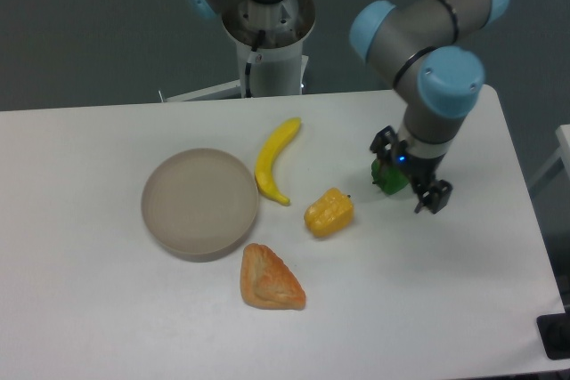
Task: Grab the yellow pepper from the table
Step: 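Move the gripper from beside the green pepper over the yellow pepper and lower, then close the gripper around the yellow pepper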
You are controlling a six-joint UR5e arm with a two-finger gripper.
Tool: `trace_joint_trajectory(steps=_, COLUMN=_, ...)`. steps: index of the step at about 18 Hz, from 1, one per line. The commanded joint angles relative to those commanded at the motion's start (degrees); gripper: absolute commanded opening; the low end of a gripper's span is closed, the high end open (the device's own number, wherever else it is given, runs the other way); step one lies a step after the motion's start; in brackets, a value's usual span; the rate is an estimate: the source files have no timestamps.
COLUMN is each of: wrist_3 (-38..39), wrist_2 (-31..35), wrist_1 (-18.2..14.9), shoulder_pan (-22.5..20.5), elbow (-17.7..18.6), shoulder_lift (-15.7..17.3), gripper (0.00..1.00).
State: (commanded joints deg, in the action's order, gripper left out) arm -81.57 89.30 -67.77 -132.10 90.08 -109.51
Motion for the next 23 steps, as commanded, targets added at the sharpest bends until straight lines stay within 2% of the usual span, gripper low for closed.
trace_joint_trajectory(steps=5, wrist_3=-0.8, wrist_2=0.3, wrist_1=0.5, shoulder_pan=0.2, elbow=4.0, shoulder_lift=0.4, gripper=1.00)
trace_joint_trajectory(steps=18, wrist_3=0.1, wrist_2=0.6, wrist_1=0.3, shoulder_pan=3.8, elbow=4.1, shoulder_lift=-2.5, gripper=1.00)
trace_joint_trajectory(steps=23, wrist_3=1.5, wrist_2=0.6, wrist_1=0.0, shoulder_pan=5.2, elbow=6.6, shoulder_lift=-2.4, gripper=1.00)
